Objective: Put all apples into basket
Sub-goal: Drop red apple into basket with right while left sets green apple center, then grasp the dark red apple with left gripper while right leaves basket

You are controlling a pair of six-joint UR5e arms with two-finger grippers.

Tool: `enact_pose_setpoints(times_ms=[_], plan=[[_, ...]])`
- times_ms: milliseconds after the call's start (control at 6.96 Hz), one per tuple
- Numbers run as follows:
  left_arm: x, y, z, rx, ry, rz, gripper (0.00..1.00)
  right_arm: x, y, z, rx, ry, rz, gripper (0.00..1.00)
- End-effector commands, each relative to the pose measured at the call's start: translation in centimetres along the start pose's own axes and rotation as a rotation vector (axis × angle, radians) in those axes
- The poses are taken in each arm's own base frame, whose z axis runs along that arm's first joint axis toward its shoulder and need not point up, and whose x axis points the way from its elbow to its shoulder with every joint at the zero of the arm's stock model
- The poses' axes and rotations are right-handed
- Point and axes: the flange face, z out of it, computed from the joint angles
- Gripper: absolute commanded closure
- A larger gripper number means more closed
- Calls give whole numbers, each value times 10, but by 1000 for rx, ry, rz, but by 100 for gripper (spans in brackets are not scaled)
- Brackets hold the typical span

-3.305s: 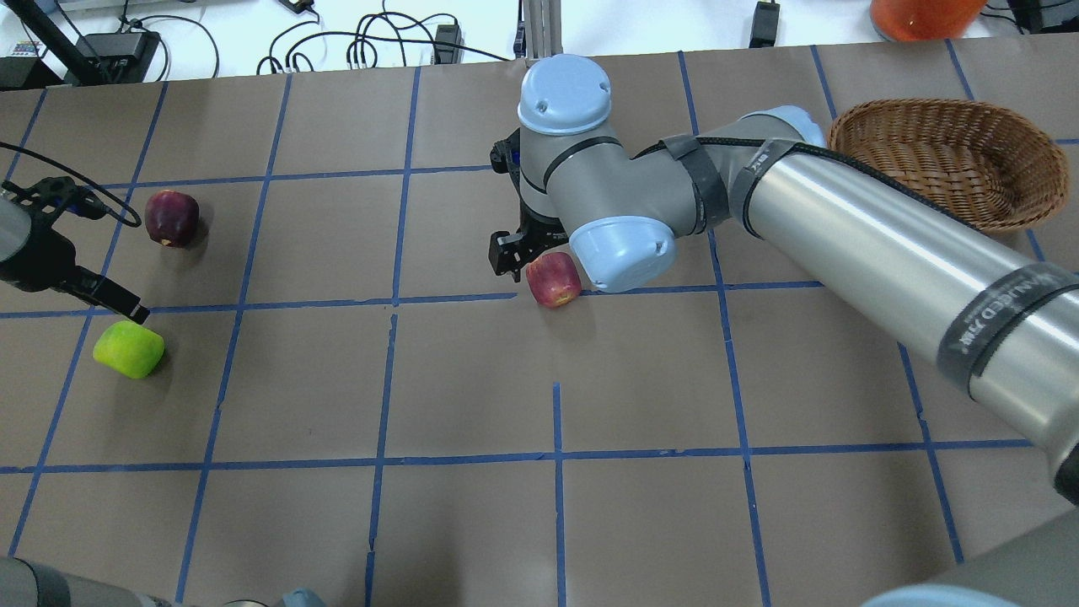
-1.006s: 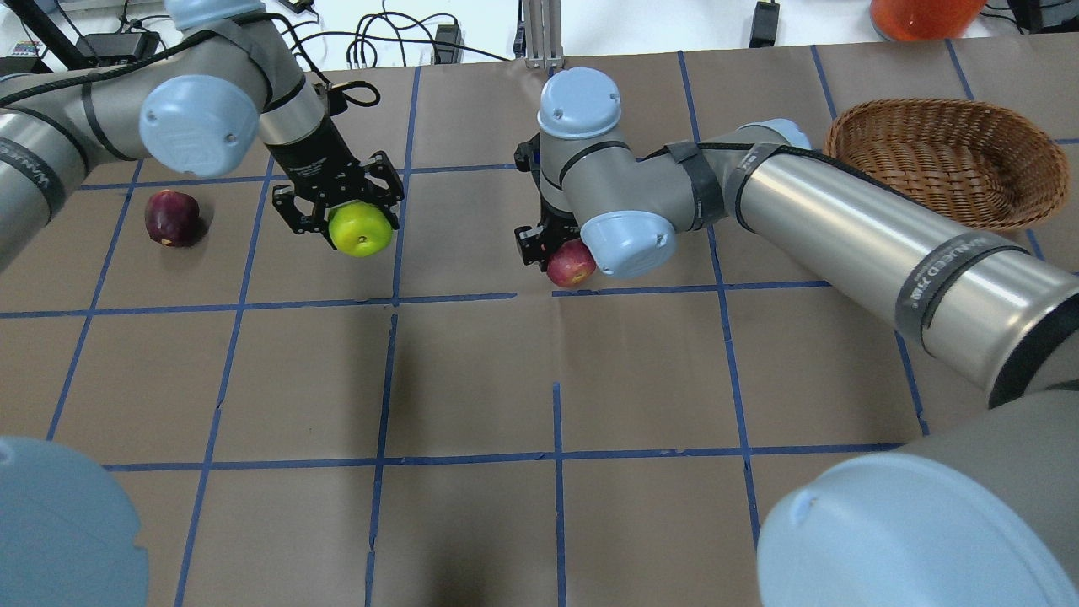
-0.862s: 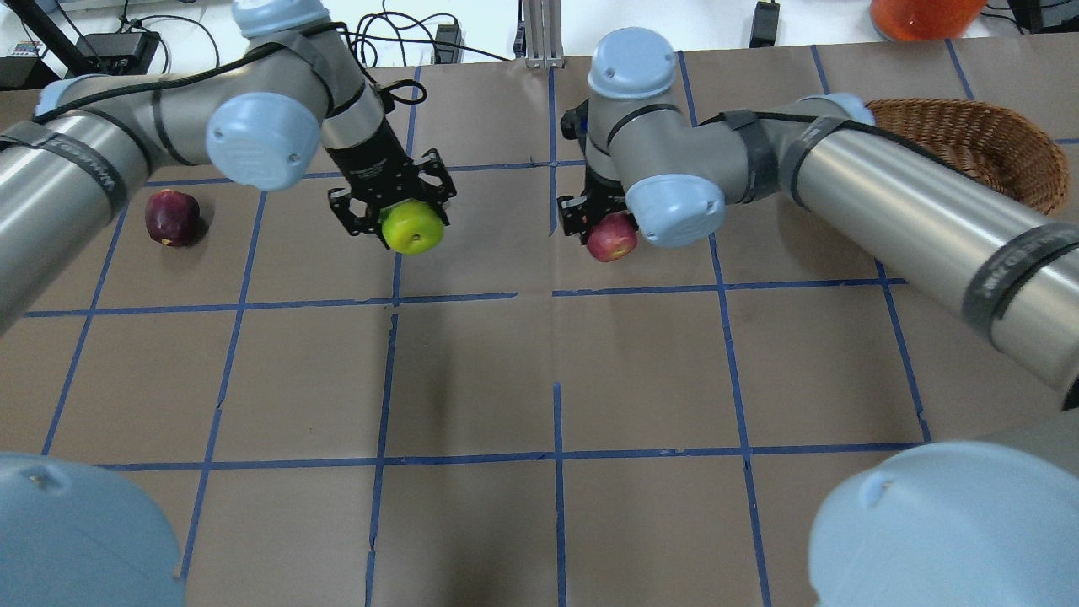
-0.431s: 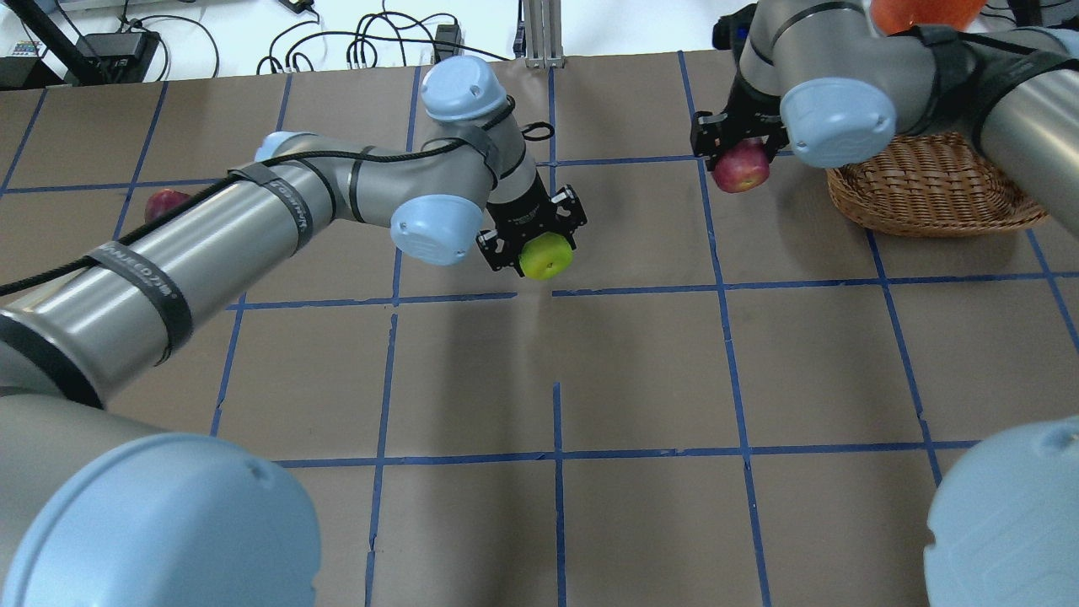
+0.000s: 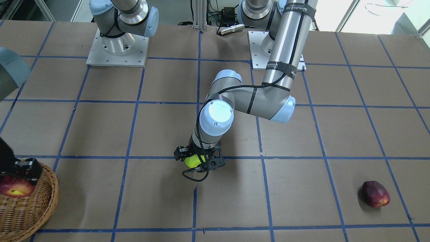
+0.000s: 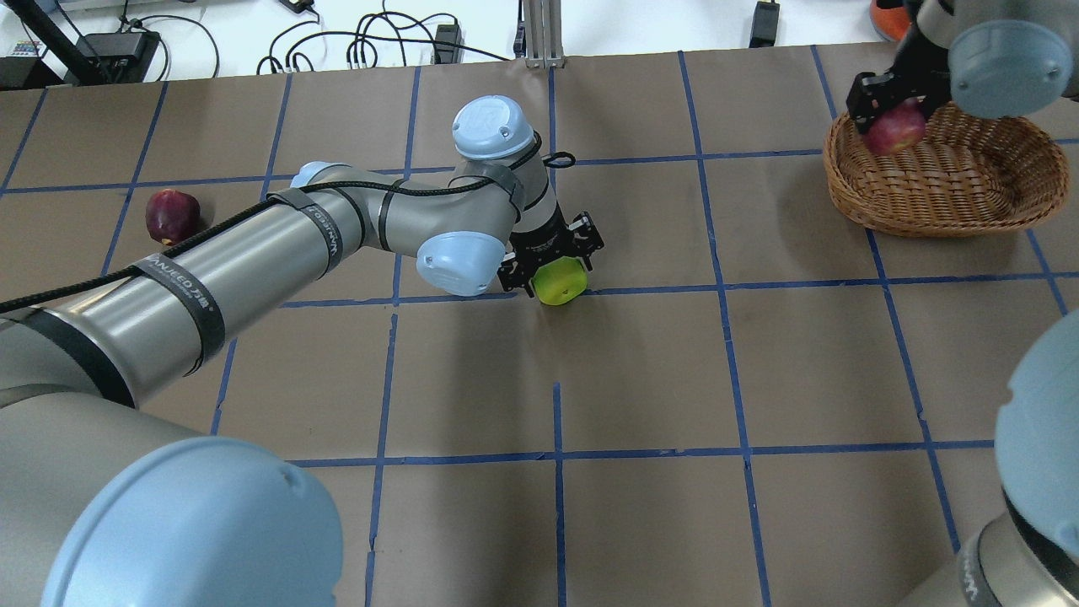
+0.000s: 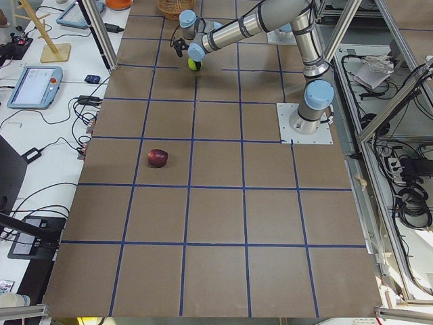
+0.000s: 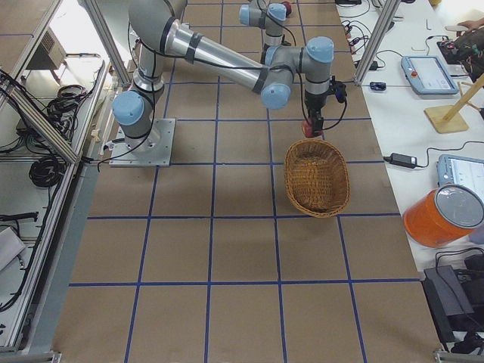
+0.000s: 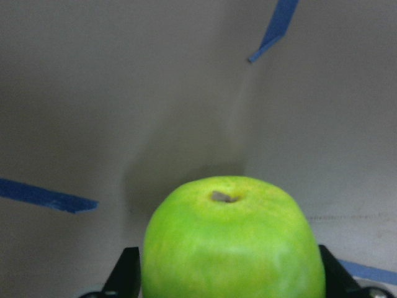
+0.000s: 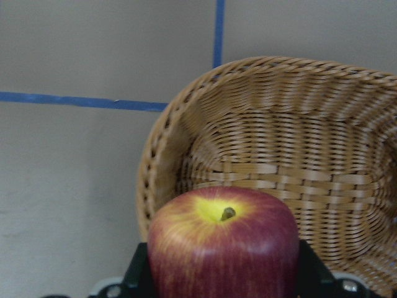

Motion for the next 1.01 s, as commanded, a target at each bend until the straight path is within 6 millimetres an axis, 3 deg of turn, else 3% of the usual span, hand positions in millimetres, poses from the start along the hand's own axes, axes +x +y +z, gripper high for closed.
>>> enact_pose_setpoints(times_ms=[0, 144, 287, 431, 575, 719, 862], plan=[[-23, -28, -73, 33, 1, -57, 0, 95, -8, 37, -21, 20, -4, 100], [-50, -59, -128, 32, -4, -18, 0, 118, -3, 49, -35, 15, 15, 100], [-98, -105, -177, 51, -23, 78, 0, 126, 1, 62, -51, 5, 27, 100], [-169, -152, -199, 65, -50, 166, 1, 129, 3, 81, -71, -4, 38, 81], [-227, -188, -206, 76, -55, 242, 1, 143, 8, 90, -82, -6, 57, 53], [-283, -217, -206, 87, -104, 361, 1, 147, 11, 100, -94, -12, 64, 18], [-340, -245, -203, 122, -136, 455, 1, 149, 12, 114, -111, -17, 63, 17]])
